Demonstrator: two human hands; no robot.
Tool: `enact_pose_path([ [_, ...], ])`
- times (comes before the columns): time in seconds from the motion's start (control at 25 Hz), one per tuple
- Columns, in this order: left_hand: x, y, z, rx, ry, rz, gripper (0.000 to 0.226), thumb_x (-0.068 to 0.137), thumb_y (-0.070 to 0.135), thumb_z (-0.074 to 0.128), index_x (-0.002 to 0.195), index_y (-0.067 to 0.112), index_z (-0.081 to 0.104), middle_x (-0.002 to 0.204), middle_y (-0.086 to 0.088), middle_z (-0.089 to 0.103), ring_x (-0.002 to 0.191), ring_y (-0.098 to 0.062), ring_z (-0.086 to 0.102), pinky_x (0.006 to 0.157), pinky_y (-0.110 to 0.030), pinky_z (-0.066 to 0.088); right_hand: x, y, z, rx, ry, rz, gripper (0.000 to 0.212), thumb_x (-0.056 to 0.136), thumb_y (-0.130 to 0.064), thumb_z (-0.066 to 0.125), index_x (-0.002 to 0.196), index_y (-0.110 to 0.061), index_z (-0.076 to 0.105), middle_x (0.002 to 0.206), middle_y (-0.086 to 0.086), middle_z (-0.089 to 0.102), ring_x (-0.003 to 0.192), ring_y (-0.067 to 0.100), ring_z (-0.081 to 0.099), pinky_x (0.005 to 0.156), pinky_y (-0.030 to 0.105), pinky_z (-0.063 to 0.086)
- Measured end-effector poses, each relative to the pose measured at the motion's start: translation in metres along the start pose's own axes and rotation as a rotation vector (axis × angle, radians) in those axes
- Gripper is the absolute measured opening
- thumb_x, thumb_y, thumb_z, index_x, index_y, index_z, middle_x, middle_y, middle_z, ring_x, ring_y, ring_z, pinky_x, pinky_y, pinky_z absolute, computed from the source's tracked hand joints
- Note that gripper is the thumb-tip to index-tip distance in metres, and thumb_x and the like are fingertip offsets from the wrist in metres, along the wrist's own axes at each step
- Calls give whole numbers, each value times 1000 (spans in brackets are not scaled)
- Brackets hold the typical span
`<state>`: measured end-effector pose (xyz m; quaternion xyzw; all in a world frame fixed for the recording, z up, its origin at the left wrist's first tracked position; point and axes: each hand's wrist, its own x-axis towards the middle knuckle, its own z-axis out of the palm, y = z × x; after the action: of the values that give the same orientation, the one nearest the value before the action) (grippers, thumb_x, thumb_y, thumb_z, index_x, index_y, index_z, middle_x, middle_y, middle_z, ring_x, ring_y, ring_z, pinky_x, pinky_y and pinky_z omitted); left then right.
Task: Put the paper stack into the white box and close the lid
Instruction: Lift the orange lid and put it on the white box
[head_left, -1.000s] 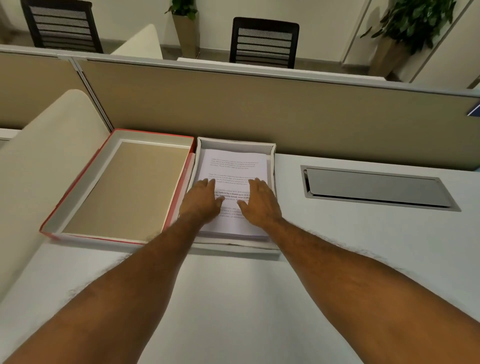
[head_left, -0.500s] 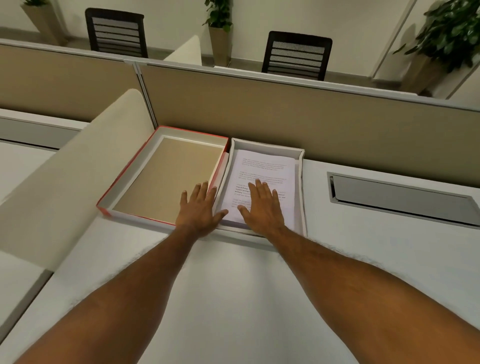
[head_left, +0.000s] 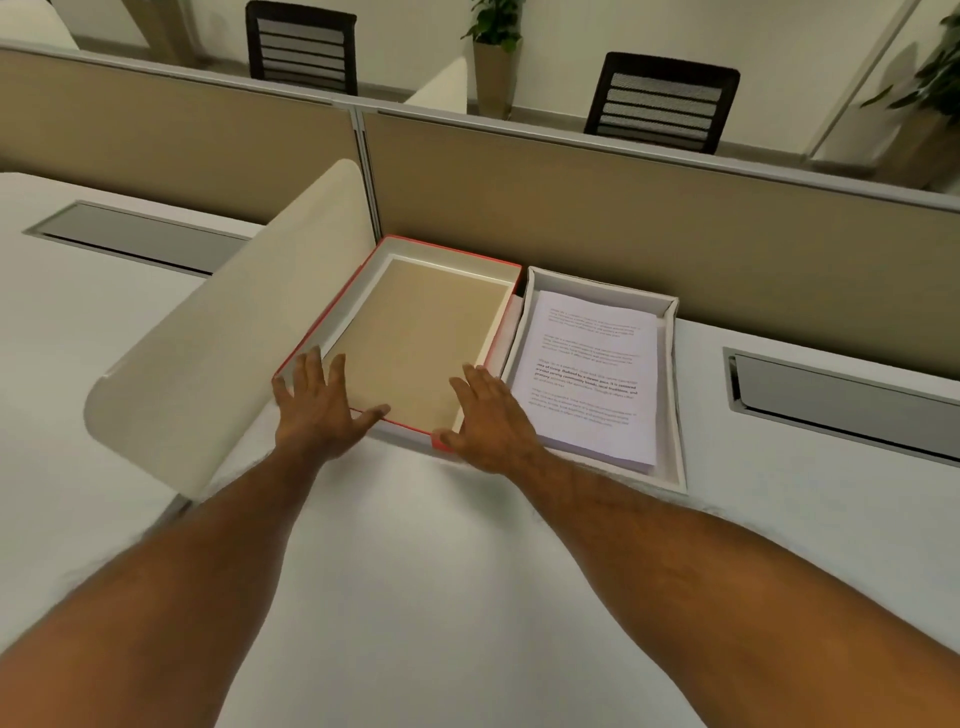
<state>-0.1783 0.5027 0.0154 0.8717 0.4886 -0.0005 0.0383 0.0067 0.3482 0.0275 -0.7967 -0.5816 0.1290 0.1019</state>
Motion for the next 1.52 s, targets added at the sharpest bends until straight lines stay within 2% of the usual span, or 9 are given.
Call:
enact_pose_path([
  [0.24,11,-28,-4,-270,-147,-240,148,49,91,56,152,10,-11,160,-25,-10,149,-37,-7,117,-57,10,17,-29,30,-76,-66,-117,49,99,-31,42,143,-9,38,156,15,31,145,31,26,120,41,17],
  [0.4,17,-36,3,-489,-154,-268,160,39,85,67,151,1,-12,161,-21,-1,150,-32,1,120,-48,18,20,-32,40,-178,-130,-139,35,92,-9,43,126,-11,54,120,12,61,111,32,56,113,40,26],
  [0.64,23,-24,-6,-664,74,-201,128,59,54,84,152,5,9,154,-15,17,143,-28,25,108,-45,36,17,-33,32,-137,-28,-117,30,87,2,41,110,-7,59,107,16,65,96,38,60,83,40,41],
  [0.84,28,3,-36,-1067,466,-320,101,77,25,79,151,3,13,158,-16,9,140,-30,33,109,-35,37,8,-24,29,102,121,-92,37,90,1,40,119,-9,59,114,12,66,103,32,57,108,38,32],
  [0.96,30,16,-46,-1589,345,-630,89,77,33,77,145,1,30,148,-20,38,129,-33,49,106,-42,43,8,-22,22,207,155,-52,30,95,-7,42,116,-12,63,109,10,68,100,30,56,88,38,40],
  [1.04,23,24,-44,-1705,142,-517,66,81,34,73,130,-2,47,123,-20,57,115,-34,59,99,-51,50,5,-21,16,274,136,-19,27,96,-12,43,113,-12,64,106,11,68,99,31,57,83,41,45],
  [1.24,9,44,-53,-1677,204,-363,57,85,27,71,128,1,43,106,-13,55,97,-26,62,83,-53,57,-4,-13,-9,286,76,-6,49,89,-47,54,126,-15,58,126,7,65,117,25,56,112,43,35],
  [1.36,5,54,-70,-1552,248,-235,57,84,25,72,127,1,43,113,-25,56,95,-24,61,80,-48,59,2,-10,-51,498,250,109,51,89,-50,57,126,-15,59,124,5,66,115,21,60,98,35,47],
  [1.52,-4,63,-91,-1364,323,-108,55,83,29,73,124,5,45,116,-16,58,100,-27,62,82,-43,59,19,-7,-130,931,429,278,37,91,-46,55,97,-12,68,98,9,73,91,21,69,87,39,54],
])
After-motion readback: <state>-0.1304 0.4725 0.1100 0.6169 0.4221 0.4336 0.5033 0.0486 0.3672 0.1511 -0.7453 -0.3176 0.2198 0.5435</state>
